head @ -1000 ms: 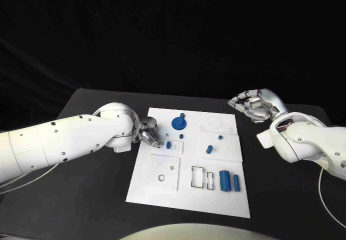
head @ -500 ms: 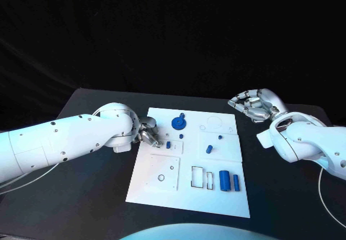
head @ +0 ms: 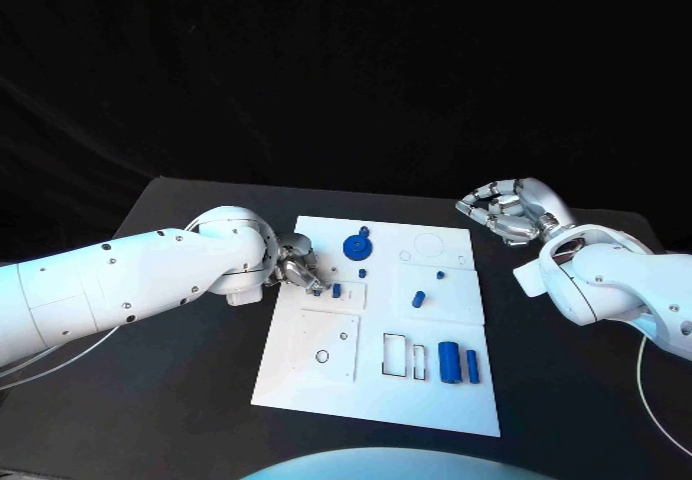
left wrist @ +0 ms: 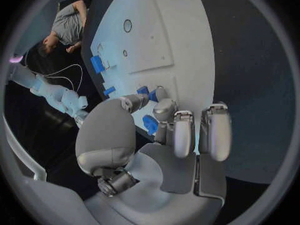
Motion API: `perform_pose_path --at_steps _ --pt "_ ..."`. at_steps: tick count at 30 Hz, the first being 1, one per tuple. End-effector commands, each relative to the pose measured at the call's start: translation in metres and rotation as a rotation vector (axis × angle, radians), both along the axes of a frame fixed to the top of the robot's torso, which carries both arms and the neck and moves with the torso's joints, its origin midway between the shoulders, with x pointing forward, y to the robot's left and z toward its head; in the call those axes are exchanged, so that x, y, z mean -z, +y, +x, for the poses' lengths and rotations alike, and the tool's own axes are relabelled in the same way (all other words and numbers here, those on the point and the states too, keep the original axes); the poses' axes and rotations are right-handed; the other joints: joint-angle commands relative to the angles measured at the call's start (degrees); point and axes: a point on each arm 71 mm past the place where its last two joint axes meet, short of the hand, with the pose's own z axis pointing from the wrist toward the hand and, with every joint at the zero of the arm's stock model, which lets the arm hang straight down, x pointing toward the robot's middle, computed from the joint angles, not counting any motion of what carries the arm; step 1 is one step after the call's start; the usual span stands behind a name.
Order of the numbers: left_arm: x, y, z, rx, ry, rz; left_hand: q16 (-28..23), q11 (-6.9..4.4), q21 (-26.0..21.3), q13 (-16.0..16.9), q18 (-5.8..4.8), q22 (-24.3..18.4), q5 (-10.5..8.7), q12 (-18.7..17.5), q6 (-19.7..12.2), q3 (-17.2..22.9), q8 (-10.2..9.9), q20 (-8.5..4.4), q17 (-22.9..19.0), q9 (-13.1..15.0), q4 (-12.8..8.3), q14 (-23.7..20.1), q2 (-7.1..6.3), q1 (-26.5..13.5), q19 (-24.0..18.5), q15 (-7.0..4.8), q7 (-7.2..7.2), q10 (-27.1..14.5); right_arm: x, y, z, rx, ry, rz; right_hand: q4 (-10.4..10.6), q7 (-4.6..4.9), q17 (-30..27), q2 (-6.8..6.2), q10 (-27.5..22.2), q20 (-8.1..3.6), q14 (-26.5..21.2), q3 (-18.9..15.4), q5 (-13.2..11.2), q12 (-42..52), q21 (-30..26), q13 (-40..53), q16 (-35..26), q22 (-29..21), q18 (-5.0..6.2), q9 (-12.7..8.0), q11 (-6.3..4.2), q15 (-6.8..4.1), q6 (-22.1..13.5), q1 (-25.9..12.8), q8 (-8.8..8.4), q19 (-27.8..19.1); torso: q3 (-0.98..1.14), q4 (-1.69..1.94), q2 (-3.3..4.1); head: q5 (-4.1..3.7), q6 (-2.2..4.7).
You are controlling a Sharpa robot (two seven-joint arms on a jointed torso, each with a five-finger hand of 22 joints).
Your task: Assemble the parts on the task board
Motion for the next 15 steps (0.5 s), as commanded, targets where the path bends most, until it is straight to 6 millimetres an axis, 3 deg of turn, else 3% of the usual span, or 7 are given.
perform_pose_path --at_steps 1,10,15 --pt "0.0009 0.0007 0.0004 -0.013 -0.002 -0.003 0.0 -0.13 0.1 0.0 -0.21 5.2 0.24 0.3 0.2 -0.7 -0.3 -0.09 14.1 -0.1 0.0 5.7 -0.07 -0.9 0.1 -0.42 0.32 0.0 0.0002 0.001 -0.0004 -0.013 -0.001 -0.007 0.0 0.06 4.7 0.42 -0.3 0.13 3.7 -0.4 0.4 -0.3 -0.4 0.0 -0.3 7.1 0.55 0.0 -0.01 -0.48 -0.5 0.0 0.25 -0.4 0.0 0.01 0.0 -0.02 -0.04" --pt "0.001 0.0023 0.0008 -0.017 -0.002 -0.003 0.0 -0.14 0.1 -0.1 -0.2 5.2 0.27 0.3 0.2 -0.9 -0.3 -0.09 14.1 -0.1 -0.1 5.7 0.09 -1.0 0.1 -0.42 0.3 0.0 0.0003 0.0008 -0.0004 -0.013 0.0 -0.007 0.0 0.06 4.7 0.42 -0.3 0.13 3.7 -0.4 0.4 -0.3 -0.4 0.0 -0.3 7.1 0.55 0.0 -0.01 -0.48 -0.5 0.0 0.25 -0.4 -0.01 -0.02 0.0 -0.02 -0.13" --pt "0.0012 0.0034 0.0009 -0.018 0.0 -0.001 -0.1 -0.34 0.1 -0.2 -0.19 5.2 0.41 0.3 0.1 -0.9 -0.4 -0.18 14.1 0.1 -0.6 5.7 0.16 1.3 0.1 -0.57 0.06 -0.1 0.0004 0.0005 -0.0004 -0.012 0.001 -0.008 0.0 0.06 4.7 0.42 -0.3 0.13 3.7 -0.4 0.4 -0.3 -0.4 0.0 -0.3 7.1 0.55 0.0 -0.01 -0.48 -0.5 0.0 0.25 -0.4 0.01 0.02 -0.02 -0.03 -0.18"
